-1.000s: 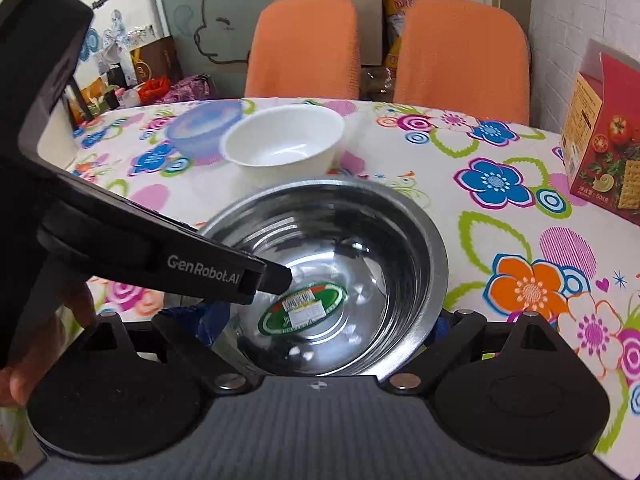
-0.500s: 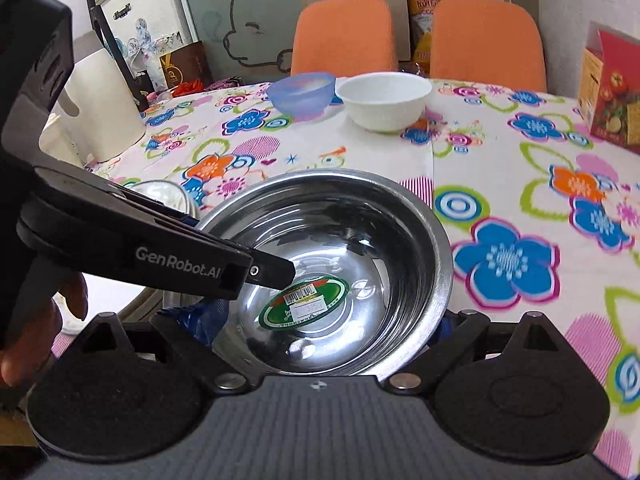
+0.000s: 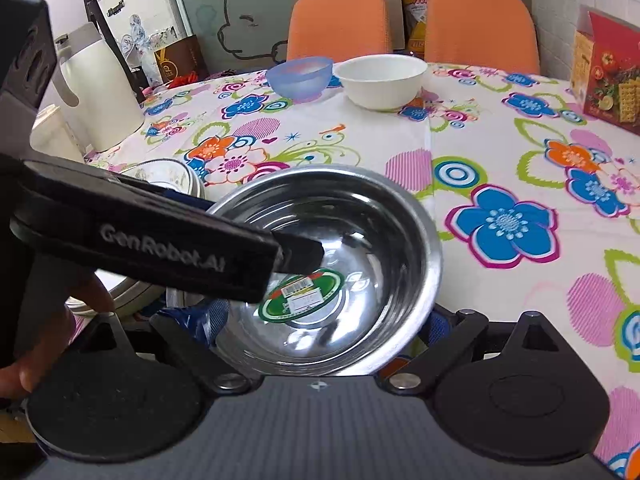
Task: Organize plates and bowls
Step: 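Carry the steel bowl with the left tool onto the plate stack, then open the left tool and reach it to the white ceramic bowl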
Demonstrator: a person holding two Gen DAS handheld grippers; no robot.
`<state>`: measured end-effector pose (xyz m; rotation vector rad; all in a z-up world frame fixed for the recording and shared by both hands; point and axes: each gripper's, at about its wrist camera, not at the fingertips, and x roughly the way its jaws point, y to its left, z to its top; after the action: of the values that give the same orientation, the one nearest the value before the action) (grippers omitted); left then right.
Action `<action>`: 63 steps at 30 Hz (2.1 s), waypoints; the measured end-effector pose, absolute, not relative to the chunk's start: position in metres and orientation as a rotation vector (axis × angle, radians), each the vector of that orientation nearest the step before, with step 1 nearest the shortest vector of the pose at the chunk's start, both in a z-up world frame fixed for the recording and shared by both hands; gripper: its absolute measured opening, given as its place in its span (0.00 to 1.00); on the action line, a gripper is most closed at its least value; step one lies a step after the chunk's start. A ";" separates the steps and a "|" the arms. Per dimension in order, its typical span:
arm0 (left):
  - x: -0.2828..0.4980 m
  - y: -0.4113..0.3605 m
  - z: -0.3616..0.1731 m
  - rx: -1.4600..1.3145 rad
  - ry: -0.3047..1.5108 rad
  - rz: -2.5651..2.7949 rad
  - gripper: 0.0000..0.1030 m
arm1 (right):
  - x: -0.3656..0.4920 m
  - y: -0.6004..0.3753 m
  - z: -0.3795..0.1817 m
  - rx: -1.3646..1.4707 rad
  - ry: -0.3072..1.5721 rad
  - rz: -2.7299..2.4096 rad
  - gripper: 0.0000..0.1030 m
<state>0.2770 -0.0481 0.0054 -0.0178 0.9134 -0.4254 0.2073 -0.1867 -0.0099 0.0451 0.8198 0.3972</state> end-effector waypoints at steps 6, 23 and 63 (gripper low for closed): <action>0.274 -0.041 0.024 -0.023 0.850 -0.405 0.94 | 0.194 -0.203 0.010 0.023 0.765 0.352 0.81; 0.311 -0.001 0.036 -0.108 0.844 -0.348 0.98 | 0.265 -0.214 0.041 0.025 0.749 0.356 0.81; 0.539 -0.025 -0.012 -0.598 1.069 -0.045 0.83 | 0.504 -0.217 -0.014 -0.007 0.817 0.386 0.82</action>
<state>0.5389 -0.0246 -0.0119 -0.5983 1.0694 -0.0445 0.5043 -0.2172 -0.0139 -0.0074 0.8166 0.3860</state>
